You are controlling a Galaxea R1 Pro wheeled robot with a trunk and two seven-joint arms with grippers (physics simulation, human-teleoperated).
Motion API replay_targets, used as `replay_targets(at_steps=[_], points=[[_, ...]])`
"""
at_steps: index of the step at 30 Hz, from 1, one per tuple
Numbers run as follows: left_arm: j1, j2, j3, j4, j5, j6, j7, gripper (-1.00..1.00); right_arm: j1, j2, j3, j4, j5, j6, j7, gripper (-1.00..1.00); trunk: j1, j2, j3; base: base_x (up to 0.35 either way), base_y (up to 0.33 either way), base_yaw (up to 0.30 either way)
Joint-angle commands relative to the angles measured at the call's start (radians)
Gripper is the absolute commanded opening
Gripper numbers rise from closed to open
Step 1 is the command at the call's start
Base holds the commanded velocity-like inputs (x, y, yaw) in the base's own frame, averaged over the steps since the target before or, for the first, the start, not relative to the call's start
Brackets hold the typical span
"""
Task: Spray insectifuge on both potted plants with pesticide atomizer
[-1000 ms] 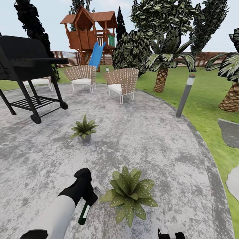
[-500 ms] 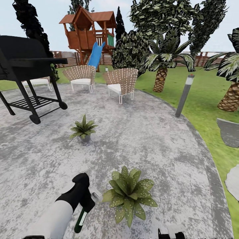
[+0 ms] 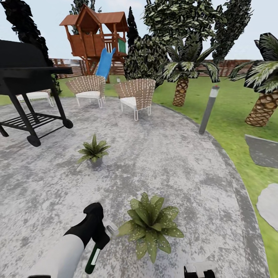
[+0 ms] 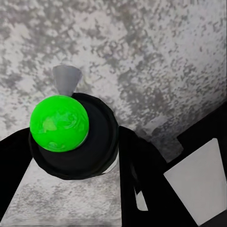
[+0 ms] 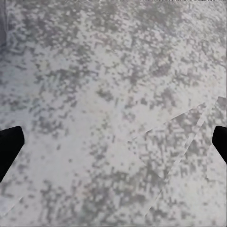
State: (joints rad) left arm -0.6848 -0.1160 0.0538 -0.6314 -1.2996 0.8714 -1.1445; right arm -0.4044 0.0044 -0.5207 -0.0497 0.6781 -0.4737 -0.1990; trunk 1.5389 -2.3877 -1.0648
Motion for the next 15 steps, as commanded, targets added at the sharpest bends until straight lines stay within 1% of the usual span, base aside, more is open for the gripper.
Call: replay_targets(at_steps=[1,4,7,10,13,15], points=[[0.0,-0.001,0.006,-0.001,-0.008,0.006,-0.007,-1.0,-0.001,0.0,-0.005,0.001,0.011,-0.002,-0.007,1.0,0.0,0.0,-0.001,-0.007,0.244,0.0],[-0.001,-0.003,0.0,-0.003,-0.011,0.006,-0.006,-1.0,-0.001,0.0,-0.005,0.001,0.011,-0.002,-0.007,1.0,0.0,0.0,-0.001,-0.002,0.074,0.0],[-0.015,-0.009,-0.002,-0.007,-0.012,0.007,-0.007,-1.0,-0.001,0.0,-0.005,0.001,0.011,-0.002,-0.007,1.0,0.0,0.0,-0.001,0.0,0.007,0.0],[-0.017,-0.011,-0.002,-0.013,-0.013,0.008,-0.01,-1.0,-0.001,0.0,-0.006,0.001,0.011,-0.002,-0.007,1.0,0.0,0.0,-0.001,0.0,0.001,-0.023],[-0.008,-0.006,-0.005,-0.005,-0.012,0.006,-0.005,-1.0,-0.001,0.0,-0.005,0.001,0.011,-0.002,-0.007,1.0,0.0,0.0,-0.001,0.0,0.0,-0.233],[-0.004,-0.002,-0.001,-0.003,-0.011,0.006,-0.004,-1.0,-0.001,0.0,-0.005,0.001,0.011,-0.002,-0.007,1.0,0.0,0.0,-0.001,0.0,0.008,-0.287]])
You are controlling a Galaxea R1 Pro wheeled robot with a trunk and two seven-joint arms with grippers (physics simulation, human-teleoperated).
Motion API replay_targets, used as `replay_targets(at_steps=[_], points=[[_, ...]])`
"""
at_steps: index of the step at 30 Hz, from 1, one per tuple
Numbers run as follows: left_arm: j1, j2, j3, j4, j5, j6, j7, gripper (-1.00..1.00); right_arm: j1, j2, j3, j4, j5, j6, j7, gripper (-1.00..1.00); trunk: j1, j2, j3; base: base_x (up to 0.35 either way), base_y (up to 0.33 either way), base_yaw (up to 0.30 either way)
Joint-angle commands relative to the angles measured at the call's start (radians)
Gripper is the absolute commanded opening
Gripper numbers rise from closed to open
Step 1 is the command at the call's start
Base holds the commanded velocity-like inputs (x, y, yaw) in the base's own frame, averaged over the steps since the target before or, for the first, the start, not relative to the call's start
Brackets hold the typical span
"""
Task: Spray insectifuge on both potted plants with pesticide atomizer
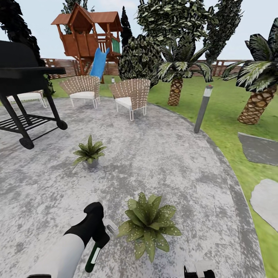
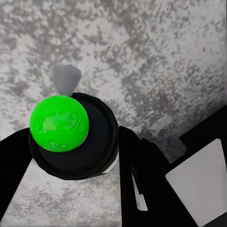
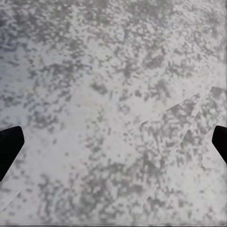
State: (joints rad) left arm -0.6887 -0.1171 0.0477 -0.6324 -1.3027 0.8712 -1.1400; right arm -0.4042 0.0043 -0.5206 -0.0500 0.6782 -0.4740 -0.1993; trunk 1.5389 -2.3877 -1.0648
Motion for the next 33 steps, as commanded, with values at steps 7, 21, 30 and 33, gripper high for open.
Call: replay_targets(at_steps=[7,21,30,33], points=[[0.006,0.002,0.009,0.0,-0.007,0.006,-0.009,-1.0,-0.001,0.0,-0.006,0.001,0.011,-0.002,-0.006,1.0,0.0,0.0,-0.001,0.0,0.131,-0.249],[0.03,-0.009,0.005,-0.016,-0.009,0.008,-0.01,-1.0,-0.001,0.0,-0.006,0.001,0.011,-0.002,-0.006,1.0,0.0,0.0,-0.001,0.134,0.125,-0.007],[0.06,0.016,0.003,-0.001,-0.006,0.005,-0.011,-1.0,-0.001,0.0,-0.006,0.002,0.011,-0.002,-0.006,1.0,0.0,0.0,-0.001,0.006,0.001,0.0],[0.092,0.018,0.003,-0.001,-0.006,0.004,-0.009,-1.0,-0.001,0.0,-0.006,0.001,0.011,-0.002,-0.006,1.0,0.0,0.0,-0.001,0.0,0.0,0.0]])
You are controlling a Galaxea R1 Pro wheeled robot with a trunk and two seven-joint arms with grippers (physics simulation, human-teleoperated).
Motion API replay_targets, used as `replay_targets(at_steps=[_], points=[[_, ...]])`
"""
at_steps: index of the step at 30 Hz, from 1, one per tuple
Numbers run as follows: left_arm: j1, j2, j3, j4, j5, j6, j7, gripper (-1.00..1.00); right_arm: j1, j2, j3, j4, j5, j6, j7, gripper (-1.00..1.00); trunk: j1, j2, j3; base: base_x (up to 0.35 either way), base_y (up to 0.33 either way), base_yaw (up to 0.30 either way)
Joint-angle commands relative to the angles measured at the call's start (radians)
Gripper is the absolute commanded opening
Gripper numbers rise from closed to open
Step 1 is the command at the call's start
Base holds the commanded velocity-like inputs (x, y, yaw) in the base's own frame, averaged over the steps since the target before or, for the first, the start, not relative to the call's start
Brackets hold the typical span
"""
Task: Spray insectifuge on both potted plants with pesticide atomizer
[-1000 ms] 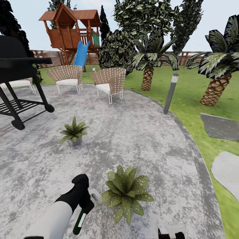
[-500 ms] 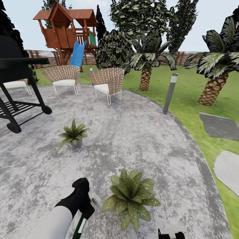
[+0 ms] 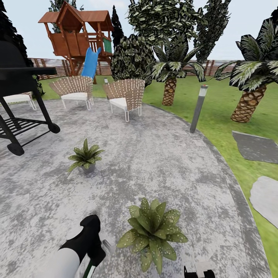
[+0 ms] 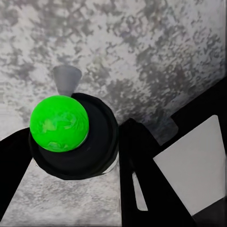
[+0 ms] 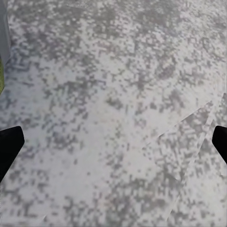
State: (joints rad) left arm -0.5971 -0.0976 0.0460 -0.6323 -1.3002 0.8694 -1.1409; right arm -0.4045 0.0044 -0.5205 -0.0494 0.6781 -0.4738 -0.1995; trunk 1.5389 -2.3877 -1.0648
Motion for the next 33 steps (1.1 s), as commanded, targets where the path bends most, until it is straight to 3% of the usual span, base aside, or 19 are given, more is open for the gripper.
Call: replay_targets(at_steps=[1,5,6,8,12,15,17,20,22,24,27,29,33], points=[[0.004,-0.002,0.005,-0.001,-0.008,0.005,-0.008,-1.0,-0.001,0.0,-0.006,0.001,0.011,-0.002,-0.006,1.0,0.0,0.0,-0.001,0.0,0.0,0.0],[-0.003,-0.017,0.007,-0.005,-0.002,0.007,-0.017,-1.0,-0.001,0.0,-0.006,0.001,0.011,-0.002,-0.006,1.0,0.0,0.0,-0.001,0.0,0.0,0.0],[-0.006,-0.04,0.009,-0.005,-0.001,0.008,-0.019,-1.0,-0.001,0.0,-0.006,0.001,0.011,-0.002,-0.006,1.0,0.0,0.0,-0.001,0.0,0.0,0.0],[-0.007,-0.053,0.01,-0.003,0.001,0.008,-0.02,-1.0,-0.001,0.0,-0.006,0.001,0.011,-0.002,-0.006,1.0,0.0,0.0,-0.001,0.0,0.0,0.0],[0.002,-0.038,0.007,0.0,-0.003,0.004,-0.019,-1.0,-0.001,0.0,-0.006,0.0,0.011,-0.002,-0.006,1.0,0.0,0.0,-0.001,0.0,0.0,0.0],[0.006,0.021,0.011,-0.001,-0.001,0.004,-0.018,-1.0,-0.001,0.0,-0.006,0.0,0.011,-0.002,-0.006,1.0,0.0,0.0,-0.001,0.0,0.0,0.0],[0.006,0.036,0.012,-0.002,0.001,0.003,-0.02,-1.0,-0.001,0.001,-0.006,0.001,0.011,-0.002,-0.006,1.0,0.0,0.0,-0.001,0.0,0.0,0.0],[-0.002,0.028,0.013,-0.008,0.004,0.007,-0.026,-1.0,-0.001,0.0,-0.006,0.0,0.011,-0.002,-0.006,1.0,0.0,0.0,-0.001,0.0,0.0,0.0],[-0.011,-0.01,0.013,-0.015,0.006,0.008,-0.059,-1.0,-0.001,0.0,-0.006,0.0,0.011,-0.002,-0.005,1.0,0.0,0.0,-0.001,0.0,0.0,0.0],[-0.021,-0.025,0.012,-0.02,0.006,0.008,-0.117,-1.0,-0.001,0.0,-0.006,0.0,0.011,-0.002,-0.005,1.0,0.0,0.0,-0.001,0.0,0.0,0.0],[-0.032,-0.025,0.011,-0.027,0.005,0.001,-0.153,-1.0,-0.001,-0.001,-0.004,0.001,0.015,-0.002,-0.001,1.0,0.0,0.0,-0.001,0.0,0.0,0.0],[-0.047,-0.021,0.008,-0.076,0.004,-0.003,-0.168,-1.0,-0.001,-0.002,-0.002,0.009,0.02,0.0,0.003,1.0,0.0,0.0,-0.001,0.0,0.0,0.0],[-0.087,-0.01,0.002,-0.132,-0.023,-0.01,-0.292,-1.0,-0.001,-0.02,0.002,0.019,0.036,-0.001,0.003,1.0,0.0,0.0,-0.001,0.0,0.0,0.0]])
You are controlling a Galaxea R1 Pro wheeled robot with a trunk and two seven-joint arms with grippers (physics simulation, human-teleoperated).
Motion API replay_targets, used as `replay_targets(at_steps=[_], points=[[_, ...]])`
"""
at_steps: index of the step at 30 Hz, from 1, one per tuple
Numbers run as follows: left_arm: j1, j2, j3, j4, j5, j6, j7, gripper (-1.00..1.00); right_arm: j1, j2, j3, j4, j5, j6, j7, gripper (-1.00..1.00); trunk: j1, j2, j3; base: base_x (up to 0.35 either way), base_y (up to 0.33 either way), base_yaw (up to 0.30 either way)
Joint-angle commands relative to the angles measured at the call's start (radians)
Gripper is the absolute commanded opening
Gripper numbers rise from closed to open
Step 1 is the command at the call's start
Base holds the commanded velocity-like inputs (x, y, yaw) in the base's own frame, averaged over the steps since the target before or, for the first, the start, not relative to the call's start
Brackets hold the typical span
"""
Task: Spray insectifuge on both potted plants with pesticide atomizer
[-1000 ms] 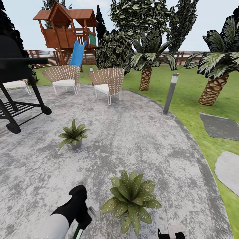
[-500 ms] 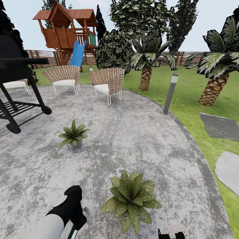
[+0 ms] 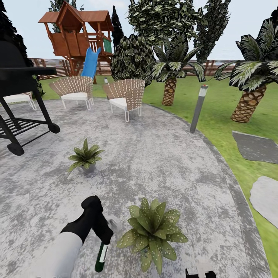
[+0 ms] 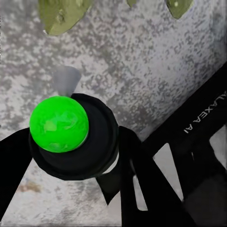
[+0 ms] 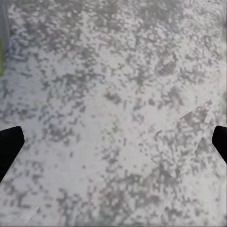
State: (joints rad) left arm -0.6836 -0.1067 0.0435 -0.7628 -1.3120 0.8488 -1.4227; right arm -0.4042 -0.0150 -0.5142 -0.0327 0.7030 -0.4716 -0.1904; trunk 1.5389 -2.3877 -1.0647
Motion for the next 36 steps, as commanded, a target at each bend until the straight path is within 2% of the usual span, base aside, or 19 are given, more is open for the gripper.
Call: replay_targets(at_steps=[1,4,7,9,11,14,15,16,17,19,20,29,36], points=[[-0.003,0.003,0.004,-0.003,-0.029,0.01,-0.023,-1.0,-0.001,-0.014,-0.004,0.001,0.016,-0.003,-0.007,1.0,0.0,0.0,-0.001,0.0,0.0,0.0],[-0.004,0.003,0.006,-0.004,-0.093,0.011,-0.037,-1.0,-0.001,-0.037,-0.003,0.0,0.022,-0.006,-0.01,1.0,0.0,0.0,-0.001,0.0,0.0,0.0],[-0.006,-0.015,0.005,-0.005,-0.096,0.009,-0.041,-1.0,-0.001,-0.039,-0.005,-0.007,0.021,-0.007,-0.01,1.0,0.0,0.0,-0.001,0.0,0.0,0.0],[-0.038,-0.018,-0.017,-0.005,-0.095,0.009,-0.047,-1.0,-0.001,-0.04,-0.005,-0.028,0.021,-0.007,-0.009,1.0,0.0,0.0,-0.001,0.0,0.0,0.0],[-0.062,-0.02,-0.024,-0.005,-0.096,0.009,-0.051,-1.0,-0.001,-0.038,-0.004,-0.027,0.021,-0.006,-0.009,1.0,0.0,0.0,-0.001,0.0,0.0,0.0],[-0.121,-0.024,-0.029,-0.006,-0.1,0.003,-0.116,-1.0,-0.001,-0.037,-0.004,-0.024,0.02,-0.006,-0.01,1.0,0.0,0.0,-0.001,0.0,0.0,0.0],[-0.14,-0.024,-0.046,-0.006,-0.102,-0.011,-0.148,-1.0,-0.001,-0.037,-0.004,-0.024,0.02,-0.006,-0.01,1.0,0.0,0.0,-0.001,0.0,0.0,0.0],[-0.15,-0.023,-0.082,-0.006,-0.103,-0.024,-0.148,-1.0,-0.001,-0.037,-0.004,-0.024,0.02,-0.005,-0.011,1.0,0.0,0.0,-0.001,0.0,0.0,0.0],[-0.157,-0.022,-0.133,-0.006,-0.103,-0.03,-0.148,-1.0,-0.001,-0.037,-0.004,-0.024,0.019,-0.005,-0.012,1.0,0.0,0.0,-0.001,0.0,0.0,0.0],[-0.163,-0.026,-0.196,-0.007,-0.103,-0.032,-0.148,-1.0,-0.001,-0.038,-0.005,-0.025,0.017,-0.005,-0.013,1.0,0.0,0.0,-0.001,-0.004,-0.003,0.0],[-0.164,-0.029,-0.209,-0.006,-0.102,-0.032,-0.148,-1.0,-0.001,-0.039,-0.005,-0.025,0.017,-0.005,-0.013,1.0,0.0,0.0,-0.001,-0.087,-0.057,0.0],[-0.168,-0.029,-0.223,-0.005,-0.106,-0.033,-0.148,-1.0,-0.001,-0.039,-0.005,-0.024,0.017,-0.005,-0.014,1.0,0.0,0.0,-0.001,-0.248,-0.133,0.0],[-0.22,-0.032,-0.224,0.001,-0.104,-0.037,-0.148,-1.0,-0.001,-0.038,-0.005,-0.024,0.016,-0.005,-0.014,1.0,0.0,0.0,-0.001,-0.136,-0.005,0.116]])
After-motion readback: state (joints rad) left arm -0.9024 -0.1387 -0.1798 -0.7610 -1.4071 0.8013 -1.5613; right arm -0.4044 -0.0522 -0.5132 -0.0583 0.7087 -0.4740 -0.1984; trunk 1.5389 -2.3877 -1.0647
